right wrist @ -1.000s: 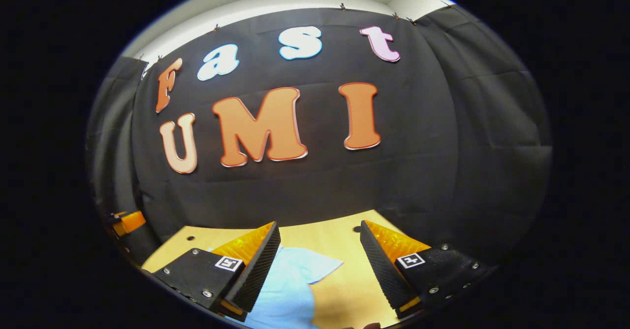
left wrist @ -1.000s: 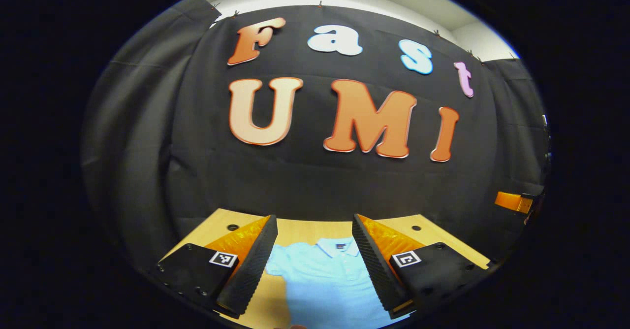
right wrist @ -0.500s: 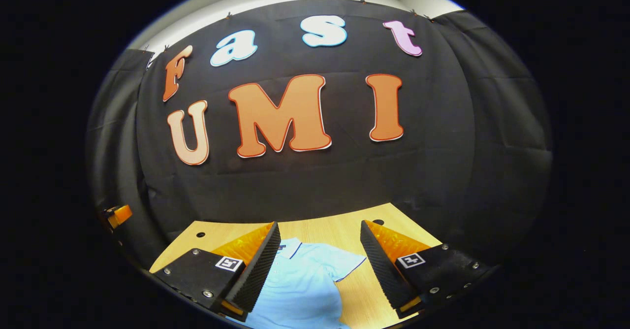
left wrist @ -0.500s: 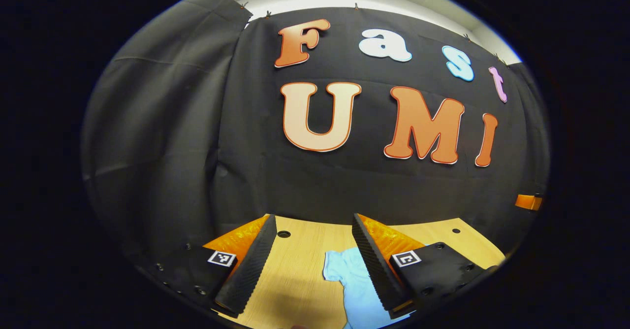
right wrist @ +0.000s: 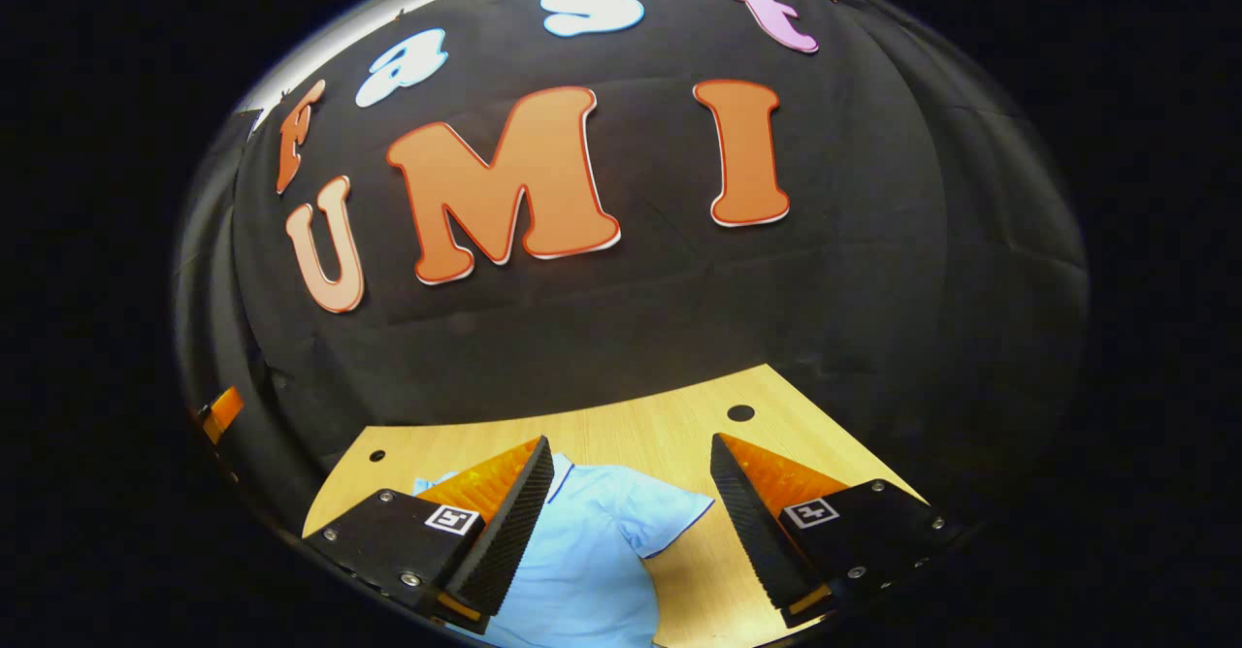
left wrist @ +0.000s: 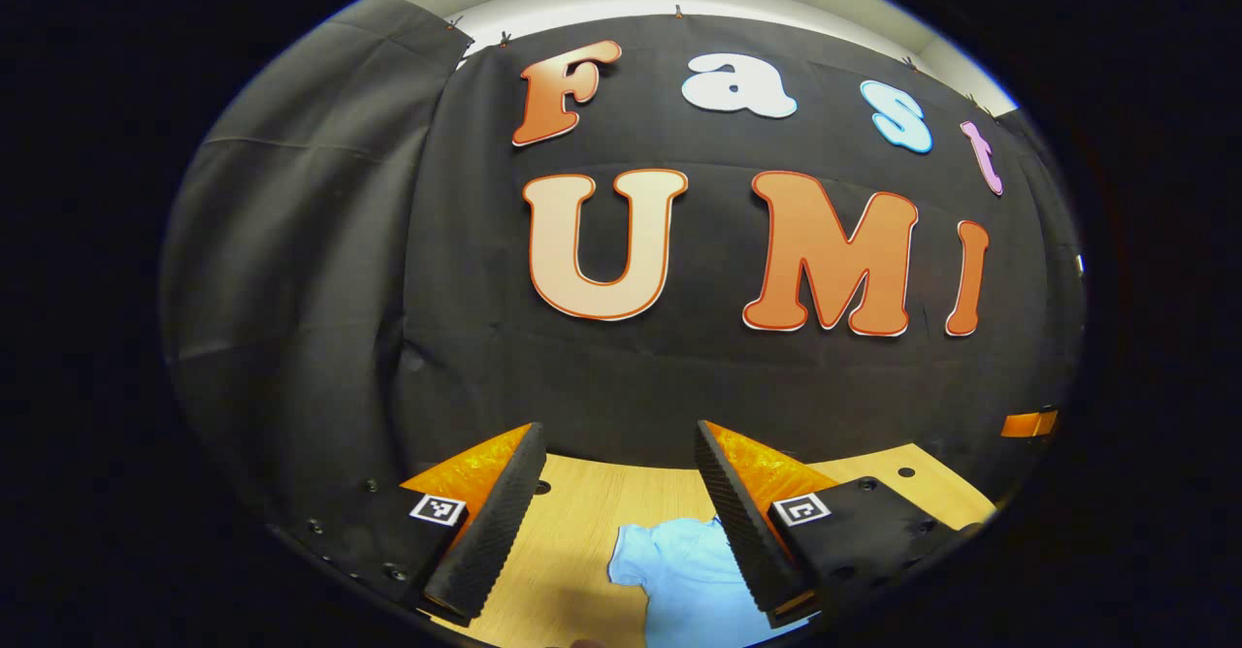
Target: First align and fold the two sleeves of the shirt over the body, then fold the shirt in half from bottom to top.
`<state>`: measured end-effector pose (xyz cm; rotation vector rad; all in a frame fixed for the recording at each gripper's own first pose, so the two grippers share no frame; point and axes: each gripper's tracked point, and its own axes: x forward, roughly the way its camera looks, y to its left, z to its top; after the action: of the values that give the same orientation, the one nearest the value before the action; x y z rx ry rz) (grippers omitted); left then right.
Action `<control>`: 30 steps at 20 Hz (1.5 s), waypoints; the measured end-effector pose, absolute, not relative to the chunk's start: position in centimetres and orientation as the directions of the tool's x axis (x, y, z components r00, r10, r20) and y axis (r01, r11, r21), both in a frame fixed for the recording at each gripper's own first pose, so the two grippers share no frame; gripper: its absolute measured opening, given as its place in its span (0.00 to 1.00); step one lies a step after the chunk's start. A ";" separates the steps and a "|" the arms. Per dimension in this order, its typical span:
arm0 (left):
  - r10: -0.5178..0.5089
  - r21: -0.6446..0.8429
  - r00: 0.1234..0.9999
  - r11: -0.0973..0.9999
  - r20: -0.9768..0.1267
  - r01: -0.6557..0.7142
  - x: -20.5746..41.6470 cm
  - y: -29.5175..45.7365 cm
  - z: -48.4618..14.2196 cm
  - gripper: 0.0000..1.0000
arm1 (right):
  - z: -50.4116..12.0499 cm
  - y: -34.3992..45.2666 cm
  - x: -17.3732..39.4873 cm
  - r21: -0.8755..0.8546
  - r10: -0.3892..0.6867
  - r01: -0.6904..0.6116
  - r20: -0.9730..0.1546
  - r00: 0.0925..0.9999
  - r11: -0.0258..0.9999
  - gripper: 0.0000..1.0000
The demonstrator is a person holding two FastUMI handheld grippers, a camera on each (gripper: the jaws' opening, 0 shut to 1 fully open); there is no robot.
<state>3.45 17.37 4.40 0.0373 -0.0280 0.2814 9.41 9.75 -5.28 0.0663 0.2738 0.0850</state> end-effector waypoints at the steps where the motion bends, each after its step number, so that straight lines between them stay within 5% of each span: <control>1: 0.276 0.028 0.961 0.961 0.034 -0.277 4.2 17.0 4.3 0.99 | -6.4 9.4 10.3 0.076 0.083 -0.063 -0.298 0.951 0.995 0.98; 10: 0.225 0.087 0.974 0.970 0.030 -0.226 8.3 18.1 4.0 0.99 | -15.7 7.4 14.4 0.124 -0.026 0.138 -0.645 0.763 0.983 0.99; 17: 0.242 0.067 0.970 0.968 -0.005 -0.241 9.4 23.0 2.9 0.99 | -23.3 7.9 17.8 0.110 -0.062 0.253 -0.807 0.588 0.961 0.99; 30: 0.375 0.038 0.923 0.927 -0.080 -0.373 8.0 32.0 -0.4 0.99 | -32.4 7.3 19.5 -0.006 -0.150 0.381 -0.924 0.351 0.925 0.99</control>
<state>8.04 31.96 -0.43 0.0218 0.0860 0.3843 19.49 7.25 -32.38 0.2253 1.1648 -0.3477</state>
